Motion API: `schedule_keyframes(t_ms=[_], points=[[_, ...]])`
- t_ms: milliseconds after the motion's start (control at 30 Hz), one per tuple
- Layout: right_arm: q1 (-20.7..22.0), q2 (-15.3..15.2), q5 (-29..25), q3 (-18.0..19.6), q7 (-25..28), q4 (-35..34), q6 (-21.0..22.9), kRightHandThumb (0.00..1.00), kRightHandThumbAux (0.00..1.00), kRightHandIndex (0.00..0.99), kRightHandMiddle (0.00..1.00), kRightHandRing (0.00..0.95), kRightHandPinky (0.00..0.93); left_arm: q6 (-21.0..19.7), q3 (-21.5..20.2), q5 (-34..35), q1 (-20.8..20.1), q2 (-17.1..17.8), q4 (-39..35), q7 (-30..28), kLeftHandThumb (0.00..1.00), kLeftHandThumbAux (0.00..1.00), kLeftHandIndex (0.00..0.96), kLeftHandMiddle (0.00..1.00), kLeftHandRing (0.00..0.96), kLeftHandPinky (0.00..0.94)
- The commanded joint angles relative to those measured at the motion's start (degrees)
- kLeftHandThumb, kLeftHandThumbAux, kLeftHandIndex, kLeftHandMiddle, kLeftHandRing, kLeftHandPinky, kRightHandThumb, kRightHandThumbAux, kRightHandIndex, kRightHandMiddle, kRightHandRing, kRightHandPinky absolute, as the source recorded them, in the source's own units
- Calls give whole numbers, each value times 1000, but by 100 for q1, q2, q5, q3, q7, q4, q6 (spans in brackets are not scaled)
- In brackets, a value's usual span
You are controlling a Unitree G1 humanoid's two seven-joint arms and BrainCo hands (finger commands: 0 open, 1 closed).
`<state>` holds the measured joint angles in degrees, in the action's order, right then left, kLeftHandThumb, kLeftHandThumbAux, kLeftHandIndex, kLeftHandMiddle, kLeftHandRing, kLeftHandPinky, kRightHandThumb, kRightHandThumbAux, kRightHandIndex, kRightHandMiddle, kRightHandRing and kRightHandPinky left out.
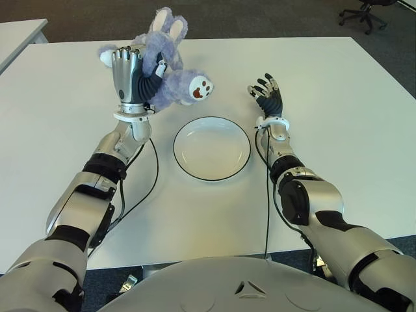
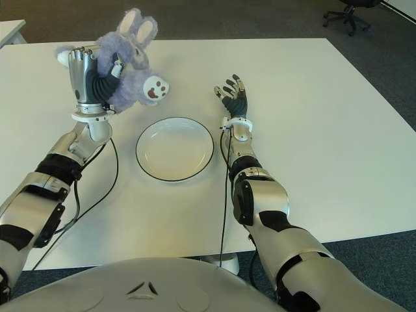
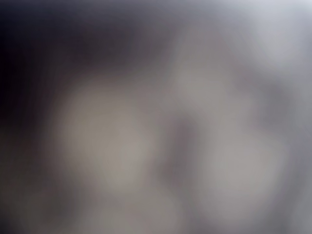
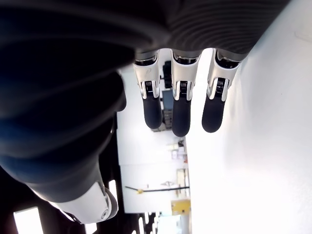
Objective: Put the doll into the plate.
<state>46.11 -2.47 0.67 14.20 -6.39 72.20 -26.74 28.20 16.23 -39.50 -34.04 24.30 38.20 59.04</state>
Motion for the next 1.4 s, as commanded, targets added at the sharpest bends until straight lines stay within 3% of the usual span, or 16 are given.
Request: schedule_keyframes(t_ms=[33, 700, 1400], points=[[-877, 144, 6, 35, -1, 507, 366, 367, 779, 77, 169, 192, 234, 42, -7, -133, 160, 5, -154, -130, 582, 631, 783, 867, 877, 885], [-880, 143, 27, 16, -22, 507, 361, 358, 790, 75, 166, 189, 230, 4, -12, -184, 307, -24, -378, -213, 569, 615, 780, 864, 875, 886], [-875, 150, 1, 31, -8, 511, 388, 374, 781, 78, 169, 191, 232, -306, -53, -317, 514, -85, -849, -296, 561, 615, 786, 875, 884, 901]])
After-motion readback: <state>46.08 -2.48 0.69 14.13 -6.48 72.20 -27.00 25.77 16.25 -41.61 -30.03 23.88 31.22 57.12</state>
